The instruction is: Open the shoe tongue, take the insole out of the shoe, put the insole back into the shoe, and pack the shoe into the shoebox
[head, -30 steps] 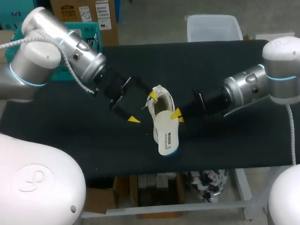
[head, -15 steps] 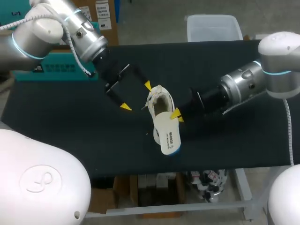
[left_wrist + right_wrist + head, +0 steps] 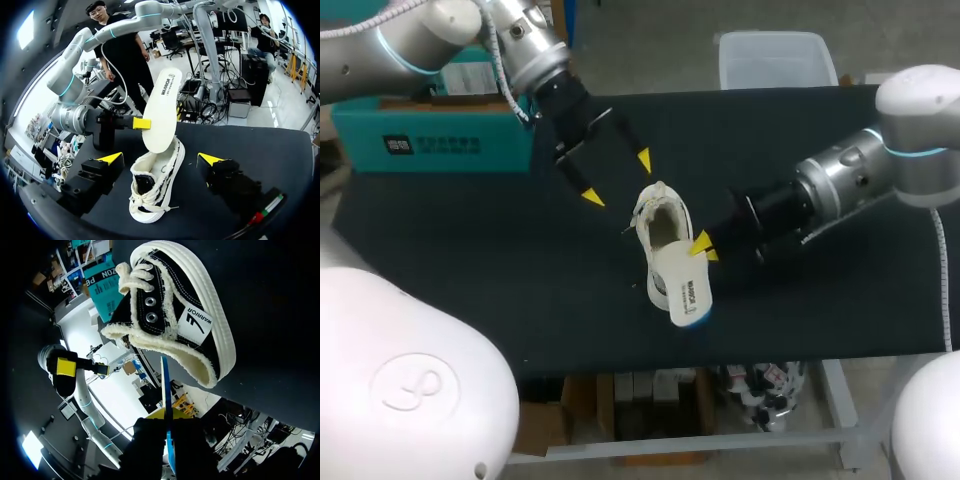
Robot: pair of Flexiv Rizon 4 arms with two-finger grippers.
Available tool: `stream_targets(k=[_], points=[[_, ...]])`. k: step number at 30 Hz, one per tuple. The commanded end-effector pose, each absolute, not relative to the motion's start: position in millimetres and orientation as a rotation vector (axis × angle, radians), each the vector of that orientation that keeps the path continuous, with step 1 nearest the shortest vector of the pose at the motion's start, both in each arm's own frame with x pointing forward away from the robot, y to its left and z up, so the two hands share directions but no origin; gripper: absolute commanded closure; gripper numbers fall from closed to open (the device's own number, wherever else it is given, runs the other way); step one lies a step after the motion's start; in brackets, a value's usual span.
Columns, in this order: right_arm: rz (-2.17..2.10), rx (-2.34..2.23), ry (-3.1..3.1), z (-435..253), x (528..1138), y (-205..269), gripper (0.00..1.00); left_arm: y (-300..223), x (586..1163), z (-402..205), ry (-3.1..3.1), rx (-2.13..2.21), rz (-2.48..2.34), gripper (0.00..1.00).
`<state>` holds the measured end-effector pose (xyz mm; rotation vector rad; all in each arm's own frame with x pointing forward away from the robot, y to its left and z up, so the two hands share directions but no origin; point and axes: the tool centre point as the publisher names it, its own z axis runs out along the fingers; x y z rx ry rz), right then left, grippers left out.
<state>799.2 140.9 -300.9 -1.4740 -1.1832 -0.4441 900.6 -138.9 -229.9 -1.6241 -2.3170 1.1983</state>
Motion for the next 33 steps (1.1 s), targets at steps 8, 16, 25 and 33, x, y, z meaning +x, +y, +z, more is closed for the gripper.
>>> stream_targets(k=[8, 16, 25, 33], points=[[-0.43, -1.512, -1.152, -291.3, 794.5, 126.6, 1.0, -149.3, 901.6, -227.9, -2.259, -1.664, 1.072, 0.0], [-0.425, -1.51, -1.145, -293.8, 793.3, 126.2, 1.0, -151.0, 903.6, -224.4, -2.275, -1.667, 1.074, 0.0], [-0.42, -1.516, -1.139, -293.8, 789.9, 124.3, 1.0, -151.6, 905.9, -223.8, -2.282, -1.659, 1.076, 0.0], [-0.422, -1.509, -1.147, -292.3, 793.0, 126.0, 1.0, -148.4, 898.6, -221.5, -2.317, -1.684, 1.09, 0.0]])
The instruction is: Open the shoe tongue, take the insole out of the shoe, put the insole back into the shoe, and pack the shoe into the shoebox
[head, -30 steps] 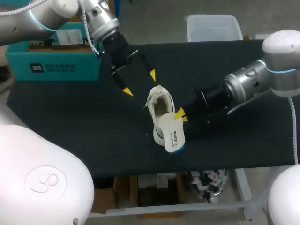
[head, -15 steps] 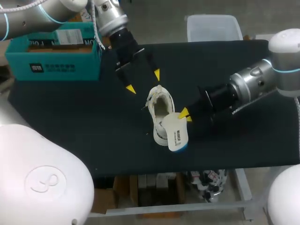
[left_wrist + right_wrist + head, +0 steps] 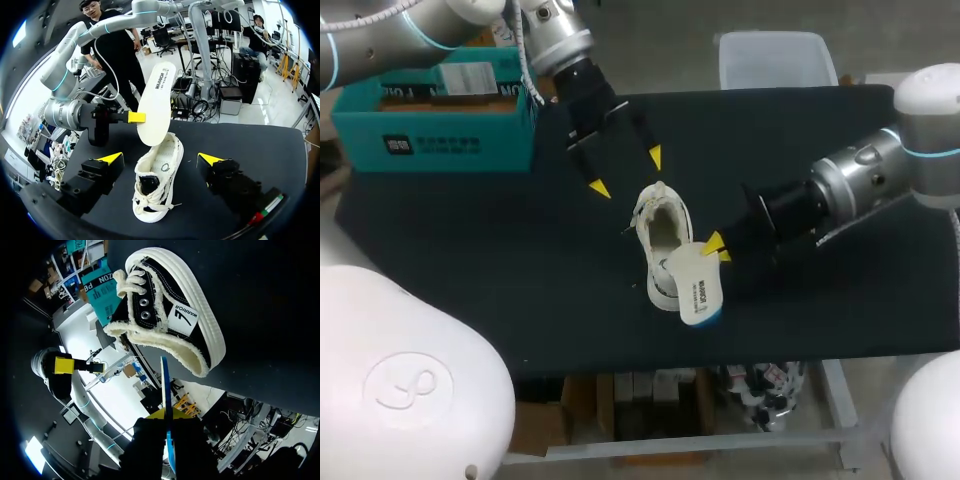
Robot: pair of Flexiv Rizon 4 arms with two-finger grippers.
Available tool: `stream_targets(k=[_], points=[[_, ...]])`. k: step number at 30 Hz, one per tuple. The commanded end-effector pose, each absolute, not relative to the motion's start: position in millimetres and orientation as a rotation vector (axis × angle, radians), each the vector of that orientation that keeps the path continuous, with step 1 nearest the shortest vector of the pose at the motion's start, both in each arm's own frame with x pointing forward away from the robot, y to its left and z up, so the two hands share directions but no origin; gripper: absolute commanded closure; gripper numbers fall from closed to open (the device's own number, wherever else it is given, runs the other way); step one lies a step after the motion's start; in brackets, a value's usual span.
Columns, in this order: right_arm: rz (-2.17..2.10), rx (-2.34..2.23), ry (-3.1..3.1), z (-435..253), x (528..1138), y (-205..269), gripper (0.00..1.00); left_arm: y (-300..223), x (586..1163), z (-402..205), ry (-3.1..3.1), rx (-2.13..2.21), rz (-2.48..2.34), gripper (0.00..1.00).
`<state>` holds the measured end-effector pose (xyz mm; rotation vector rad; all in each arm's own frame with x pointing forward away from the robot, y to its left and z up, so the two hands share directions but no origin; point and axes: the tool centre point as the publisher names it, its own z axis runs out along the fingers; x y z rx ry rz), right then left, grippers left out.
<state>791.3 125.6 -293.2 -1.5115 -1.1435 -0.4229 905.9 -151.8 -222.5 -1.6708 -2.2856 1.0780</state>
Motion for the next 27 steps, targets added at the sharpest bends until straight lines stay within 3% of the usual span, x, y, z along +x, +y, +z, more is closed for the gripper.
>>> stream_targets(k=[1, 17, 27], points=[[-0.423, -1.508, -1.147, -291.9, 793.6, 126.2, 1.0, -147.0, 896.5, -221.8, -2.319, -1.693, 1.109, 0.0], [-0.46, -1.458, -1.135, -284.7, 807.4, 132.2, 1.0, -132.9, 849.3, -242.2, -2.468, -1.778, 1.526, 0.0], [-0.471, -1.465, -1.118, -281.9, 811.1, 131.9, 1.0, -140.5, 836.2, -250.1, -2.596, -1.582, 1.768, 0.0]])
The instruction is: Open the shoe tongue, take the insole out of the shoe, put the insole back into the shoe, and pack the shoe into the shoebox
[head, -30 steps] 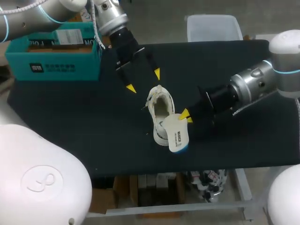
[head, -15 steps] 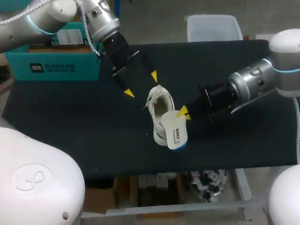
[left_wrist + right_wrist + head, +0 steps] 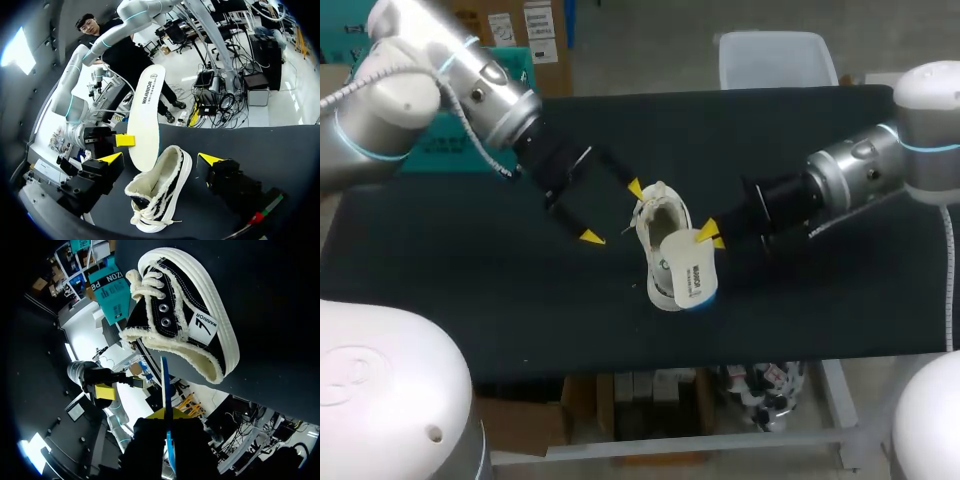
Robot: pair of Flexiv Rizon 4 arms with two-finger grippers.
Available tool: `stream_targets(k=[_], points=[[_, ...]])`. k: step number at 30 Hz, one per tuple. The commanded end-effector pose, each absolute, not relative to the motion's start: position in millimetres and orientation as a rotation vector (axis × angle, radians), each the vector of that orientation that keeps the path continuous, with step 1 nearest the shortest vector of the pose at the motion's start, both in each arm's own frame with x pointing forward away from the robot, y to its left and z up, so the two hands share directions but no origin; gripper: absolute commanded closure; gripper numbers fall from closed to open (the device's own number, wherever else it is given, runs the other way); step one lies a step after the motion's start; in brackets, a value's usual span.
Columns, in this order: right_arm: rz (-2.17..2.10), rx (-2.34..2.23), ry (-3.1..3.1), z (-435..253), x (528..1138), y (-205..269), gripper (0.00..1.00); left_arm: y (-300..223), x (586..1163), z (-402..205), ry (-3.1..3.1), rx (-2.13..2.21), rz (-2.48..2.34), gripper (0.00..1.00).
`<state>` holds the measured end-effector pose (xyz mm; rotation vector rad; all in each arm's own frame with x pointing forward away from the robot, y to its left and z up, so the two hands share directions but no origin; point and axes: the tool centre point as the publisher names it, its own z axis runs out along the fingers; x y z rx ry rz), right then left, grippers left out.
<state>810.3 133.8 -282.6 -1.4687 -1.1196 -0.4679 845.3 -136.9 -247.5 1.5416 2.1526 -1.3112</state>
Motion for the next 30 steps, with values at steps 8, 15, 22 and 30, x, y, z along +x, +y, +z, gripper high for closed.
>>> stream_targets(k=[8, 15, 22, 30], points=[[-0.488, -1.46, -1.131, -279.0, 814.4, 129.7, 1.0, -145.9, 838.2, -249.3, 2.107, 1.174, -1.377, 0.0], [-0.487, -1.458, -1.138, -282.4, 819.7, 131.0, 1.0, -145.9, 838.2, -249.3, 2.107, 1.174, -1.377, 0.0], [-0.498, -1.47, -1.109, -282.2, 822.6, 146.1, 1.0, -145.9, 838.2, -249.3, 2.107, 1.174, -1.377, 0.0], [-0.506, -1.501, -1.063, -287.8, 814.9, 162.1, 1.0, -145.9, 838.2, -249.3, 2.107, 1.174, -1.377, 0.0]])
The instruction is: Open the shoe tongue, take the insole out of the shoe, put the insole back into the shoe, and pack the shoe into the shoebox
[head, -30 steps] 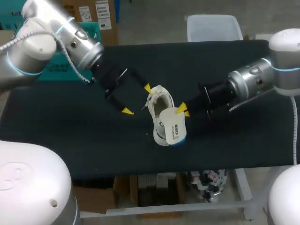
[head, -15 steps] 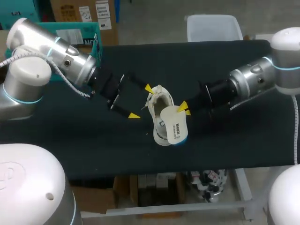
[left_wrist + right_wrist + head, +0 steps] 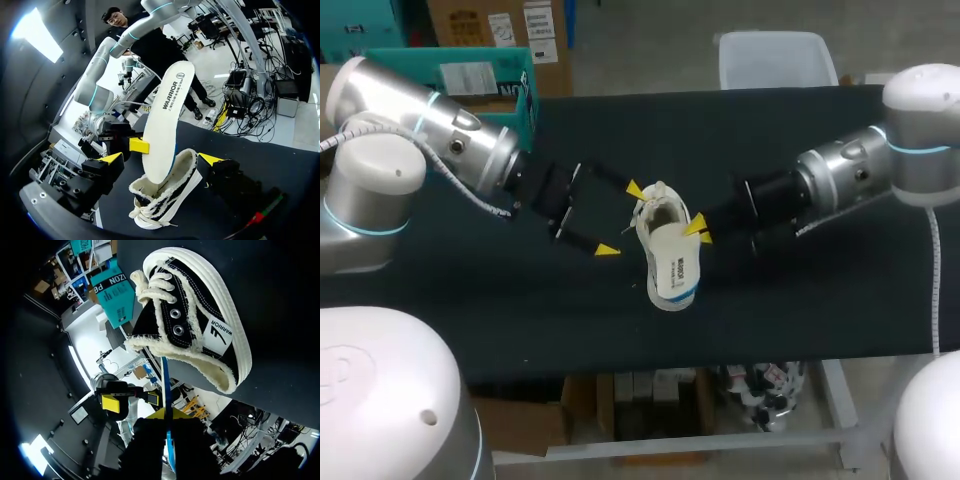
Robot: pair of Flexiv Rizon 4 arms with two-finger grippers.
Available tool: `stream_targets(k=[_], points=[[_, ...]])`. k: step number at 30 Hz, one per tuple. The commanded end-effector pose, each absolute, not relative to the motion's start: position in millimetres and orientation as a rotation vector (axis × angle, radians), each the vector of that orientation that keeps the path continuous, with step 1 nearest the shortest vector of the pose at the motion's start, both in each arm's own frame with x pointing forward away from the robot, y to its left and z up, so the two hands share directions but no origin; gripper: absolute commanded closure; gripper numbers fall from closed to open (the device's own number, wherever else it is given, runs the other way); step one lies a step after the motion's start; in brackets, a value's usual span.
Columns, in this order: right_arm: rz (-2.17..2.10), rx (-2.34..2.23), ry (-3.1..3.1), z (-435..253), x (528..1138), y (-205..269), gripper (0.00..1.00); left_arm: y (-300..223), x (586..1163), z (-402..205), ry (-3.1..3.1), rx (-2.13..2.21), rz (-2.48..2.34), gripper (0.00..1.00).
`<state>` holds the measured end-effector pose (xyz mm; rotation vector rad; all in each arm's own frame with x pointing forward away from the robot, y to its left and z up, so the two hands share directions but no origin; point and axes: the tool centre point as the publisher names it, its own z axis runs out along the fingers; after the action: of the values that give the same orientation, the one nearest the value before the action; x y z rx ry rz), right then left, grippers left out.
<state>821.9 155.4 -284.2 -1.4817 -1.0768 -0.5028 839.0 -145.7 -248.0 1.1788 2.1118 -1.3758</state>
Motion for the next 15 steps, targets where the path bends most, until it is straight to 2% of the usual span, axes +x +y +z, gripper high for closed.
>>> stream_targets(k=[1, 15], points=[[-0.506, -1.512, -1.057, -288.0, 814.4, 163.4, 1.0, -145.9, 838.2, -249.3, 2.107, 1.174, -1.377, 0.0], [-0.493, -1.529, -1.063, -286.4, 813.6, 166.1, 1.0, -145.9, 838.2, -249.3, 2.107, 1.174, -1.377, 0.0]])
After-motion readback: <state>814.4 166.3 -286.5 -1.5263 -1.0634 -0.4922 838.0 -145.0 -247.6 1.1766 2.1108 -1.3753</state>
